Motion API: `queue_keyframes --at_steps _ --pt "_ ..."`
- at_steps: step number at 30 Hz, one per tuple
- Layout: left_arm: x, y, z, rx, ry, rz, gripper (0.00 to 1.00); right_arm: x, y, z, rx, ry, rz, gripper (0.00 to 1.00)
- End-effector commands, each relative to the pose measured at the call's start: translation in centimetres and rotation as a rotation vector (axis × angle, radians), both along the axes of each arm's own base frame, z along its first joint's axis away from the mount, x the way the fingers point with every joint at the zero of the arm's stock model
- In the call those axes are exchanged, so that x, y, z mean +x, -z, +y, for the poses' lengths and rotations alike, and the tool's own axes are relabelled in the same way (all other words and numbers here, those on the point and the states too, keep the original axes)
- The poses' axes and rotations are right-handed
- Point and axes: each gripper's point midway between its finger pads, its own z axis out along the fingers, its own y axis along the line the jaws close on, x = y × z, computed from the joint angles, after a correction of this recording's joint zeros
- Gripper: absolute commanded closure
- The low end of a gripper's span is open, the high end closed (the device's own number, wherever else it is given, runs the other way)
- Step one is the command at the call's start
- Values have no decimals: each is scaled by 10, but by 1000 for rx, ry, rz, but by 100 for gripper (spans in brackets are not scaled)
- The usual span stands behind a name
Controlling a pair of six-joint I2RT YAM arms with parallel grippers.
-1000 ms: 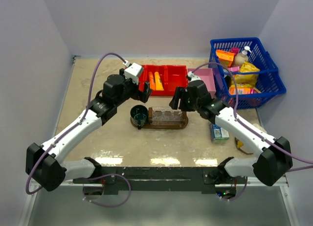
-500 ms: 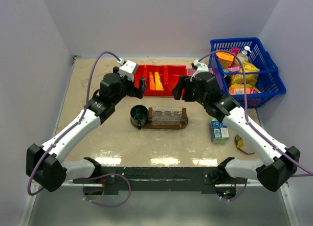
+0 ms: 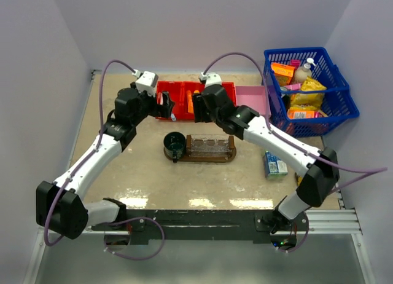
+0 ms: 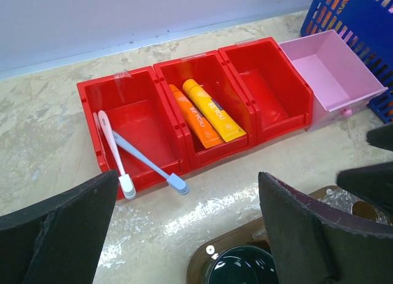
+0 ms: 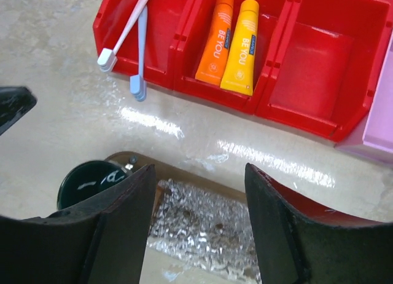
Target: Prepare toiletry sets of a toothbrush and toothpaste on the tray
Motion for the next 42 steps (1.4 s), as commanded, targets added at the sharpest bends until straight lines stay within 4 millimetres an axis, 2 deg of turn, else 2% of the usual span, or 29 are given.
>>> queue_keyframes --at_steps 1,2,3,4,5,6,7,9,10,11,12,13,14,15,17,24,31,42 --pt "2 -30 14 -13 -70 -94 0 29 -14 18 -30 22 -68 40" --pt "1 -30 19 -4 -95 -99 0 35 -9 22 -42 14 -59 41" --pt "-1 -38 22 -7 -107 -127 0 42 -20 30 -38 3 -82 42" --pt "-2 -41 25 -9 -120 -139 0 51 4 39 -82 -6 -45 44" --pt "-5 -46 26 -17 -124 -157 0 58 9 42 -93 -9 -36 45" --pt "-6 -47 26 -19 -121 -162 0 67 1 47 -80 -6 -48 45" --pt "-7 -48 26 -22 -120 -164 0 74 27 53 -112 -9 -10 46" --pt "-6 -48 24 -26 -111 -162 0 87 32 58 -105 -5 -3 46" --pt "-6 -48 23 -28 -107 -160 0 93 48 61 -123 -1 17 48" --pt "-6 -46 22 -29 -103 -153 0 98 54 60 -132 7 22 48" --pt "-6 -47 22 -32 -103 -152 0 103 51 62 -129 14 12 48" --pt "-5 -46 21 -33 -102 -150 0 105 54 63 -139 16 11 48" --pt "-5 -46 21 -34 -102 -149 0 109 67 64 -160 21 22 49" --pt "-7 -47 18 -41 -82 -150 0 114 64 65 -163 27 11 49" --pt "-7 -46 16 -45 -73 -147 0 119 82 65 -188 33 33 50" --pt "-7 -43 12 -49 -57 -133 0 136 114 59 -236 66 67 54" --pt "-7 -42 11 -51 -50 -129 0 146 122 58 -243 92 53 57" --pt "-6 -41 8 -54 -38 -123 0 148 139 63 -240 83 66 59"
